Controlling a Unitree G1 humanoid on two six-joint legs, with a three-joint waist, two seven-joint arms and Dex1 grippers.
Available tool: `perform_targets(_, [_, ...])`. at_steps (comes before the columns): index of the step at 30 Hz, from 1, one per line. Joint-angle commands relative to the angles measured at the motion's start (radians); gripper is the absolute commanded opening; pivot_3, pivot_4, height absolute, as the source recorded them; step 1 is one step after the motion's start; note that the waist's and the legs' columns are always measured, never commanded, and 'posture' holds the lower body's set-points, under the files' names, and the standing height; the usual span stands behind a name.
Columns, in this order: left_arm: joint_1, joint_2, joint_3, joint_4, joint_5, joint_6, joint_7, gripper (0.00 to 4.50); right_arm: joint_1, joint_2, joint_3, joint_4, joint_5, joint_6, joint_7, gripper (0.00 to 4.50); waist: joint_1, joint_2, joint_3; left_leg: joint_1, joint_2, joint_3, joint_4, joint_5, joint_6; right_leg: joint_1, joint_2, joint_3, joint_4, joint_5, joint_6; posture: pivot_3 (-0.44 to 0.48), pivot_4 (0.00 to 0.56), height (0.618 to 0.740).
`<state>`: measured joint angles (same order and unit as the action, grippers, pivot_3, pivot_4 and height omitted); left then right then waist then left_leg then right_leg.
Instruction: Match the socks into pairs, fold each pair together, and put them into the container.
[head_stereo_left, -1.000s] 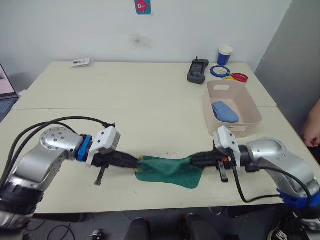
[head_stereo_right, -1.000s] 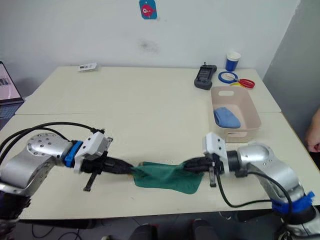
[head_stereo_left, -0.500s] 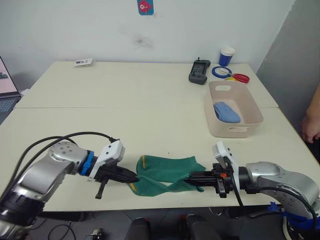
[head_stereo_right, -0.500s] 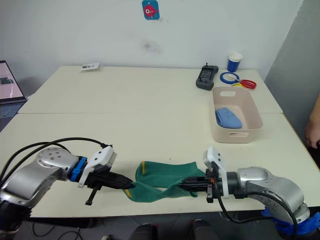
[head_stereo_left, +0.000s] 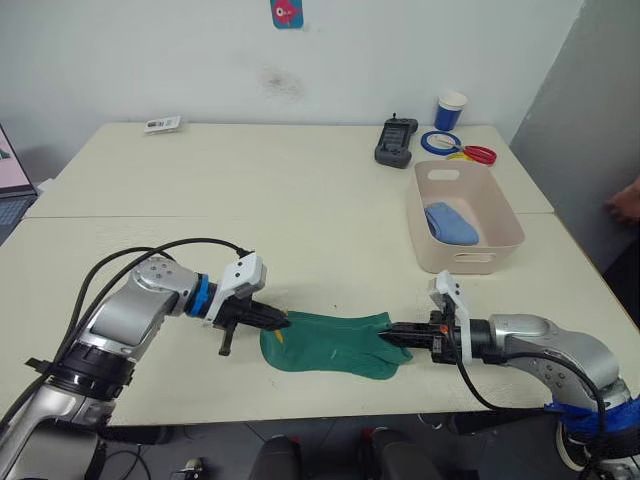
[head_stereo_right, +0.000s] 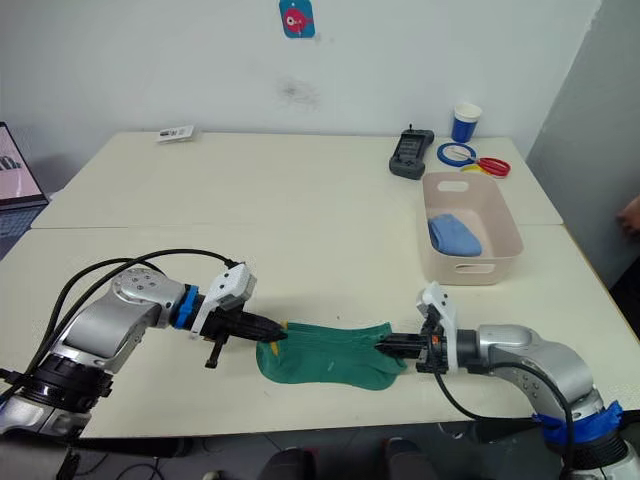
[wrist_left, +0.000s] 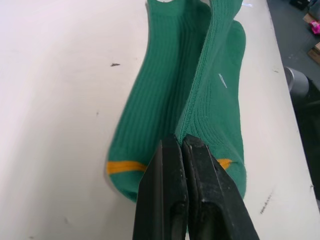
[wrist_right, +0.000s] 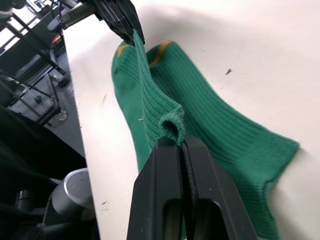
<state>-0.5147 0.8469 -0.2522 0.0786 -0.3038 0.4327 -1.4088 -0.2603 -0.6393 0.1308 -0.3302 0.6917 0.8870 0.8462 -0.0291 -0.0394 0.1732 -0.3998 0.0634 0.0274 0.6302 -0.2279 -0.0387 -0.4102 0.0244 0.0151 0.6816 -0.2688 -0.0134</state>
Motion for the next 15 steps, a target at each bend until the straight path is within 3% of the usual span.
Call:
perform_targets(1, [-0.035, -0.016, -0.022, 0.033, 0.043, -0.018, -0.002, 0.03, -0.029, 0.016, -0.018, 0.017, -0.009, -0.006, -0.014, 0.0, 0.0, 0.0, 0.0, 0.0, 0.0, 0.0, 0.0, 0.0, 0.0, 0.0, 0.0, 0.0, 0.0, 0.0, 0.0, 0.0, 0.15, 0.74])
perform_targets(15, [-0.093, -0.11, -0.04, 0.118, 0.127, -0.038, 0.029, 0.03, -0.05, 0.04, 0.017, 0.066, -0.08, -0.022, -0.016, 0.0, 0.0, 0.0, 0.0, 0.0, 0.0, 0.0, 0.0, 0.0, 0.0, 0.0, 0.0, 0.0, 0.0, 0.0, 0.0, 0.0, 0.15, 0.74])
